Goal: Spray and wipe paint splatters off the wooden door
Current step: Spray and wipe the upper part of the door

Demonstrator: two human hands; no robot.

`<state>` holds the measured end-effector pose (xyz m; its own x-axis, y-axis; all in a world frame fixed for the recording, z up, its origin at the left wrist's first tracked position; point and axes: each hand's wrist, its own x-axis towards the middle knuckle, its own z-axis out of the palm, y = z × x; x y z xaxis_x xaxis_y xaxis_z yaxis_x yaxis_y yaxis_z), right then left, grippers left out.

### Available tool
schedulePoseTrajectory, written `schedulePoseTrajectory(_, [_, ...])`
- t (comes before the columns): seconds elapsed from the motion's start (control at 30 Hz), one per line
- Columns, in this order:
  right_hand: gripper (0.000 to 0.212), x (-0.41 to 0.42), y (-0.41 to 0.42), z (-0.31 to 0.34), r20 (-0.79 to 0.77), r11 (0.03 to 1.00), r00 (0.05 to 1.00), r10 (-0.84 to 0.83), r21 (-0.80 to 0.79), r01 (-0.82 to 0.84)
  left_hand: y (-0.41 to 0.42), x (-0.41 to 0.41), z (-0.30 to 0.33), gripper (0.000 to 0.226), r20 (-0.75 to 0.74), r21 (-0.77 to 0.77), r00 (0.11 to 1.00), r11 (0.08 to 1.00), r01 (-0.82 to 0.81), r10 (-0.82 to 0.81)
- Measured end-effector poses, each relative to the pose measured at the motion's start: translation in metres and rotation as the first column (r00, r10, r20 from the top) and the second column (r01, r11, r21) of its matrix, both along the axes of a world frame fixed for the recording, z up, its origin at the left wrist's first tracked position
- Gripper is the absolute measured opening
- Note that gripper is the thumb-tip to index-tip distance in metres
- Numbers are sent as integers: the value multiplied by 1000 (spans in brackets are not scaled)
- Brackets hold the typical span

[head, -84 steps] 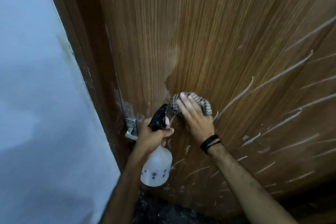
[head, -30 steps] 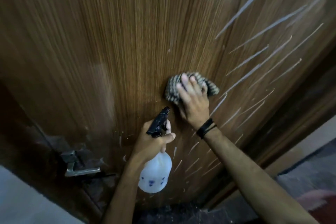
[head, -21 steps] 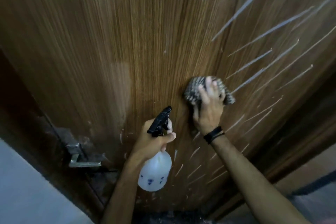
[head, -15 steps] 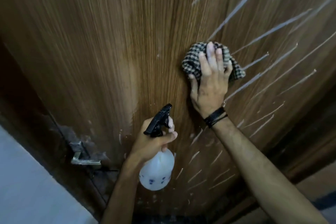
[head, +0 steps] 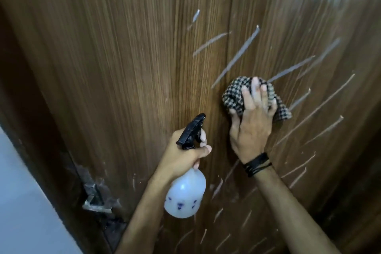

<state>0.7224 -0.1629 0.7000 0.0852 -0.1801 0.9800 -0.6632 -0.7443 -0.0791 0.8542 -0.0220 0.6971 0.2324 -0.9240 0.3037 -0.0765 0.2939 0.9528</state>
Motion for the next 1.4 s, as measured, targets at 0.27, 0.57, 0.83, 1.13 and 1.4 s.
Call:
schedulePoseTrajectory(0.27, [55, 6, 7, -17, -61, 1000, 998, 1, 3, -1, -13, -4, 39, 16, 70, -29, 993, 995, -93, 95])
schedulePoseTrajectory(0.57, [51, 3, 5, 70, 3, 1000, 1000, 16, -16, -16, -7, 3, 61, 16, 129, -33, 988, 996, -85, 88])
schedulePoseTrajectory(0.83, [62, 33, 21, 59, -198, 998, 980, 19, -60, -32, 10, 25, 77, 20, 100, -69, 990, 994, -88, 94])
schedulePoseTrajectory(1.13, [52, 27, 17, 96, -192, 998, 981, -1, -62, -11, 24, 42, 100, 19, 107, -86, 992, 994, -65, 74])
schedulePoseTrajectory(1.4, [56, 59, 28, 133, -247, 993, 969, -5, -116, -24, 28, 55, 133, 12, 131, -101, 990, 994, -45, 59])
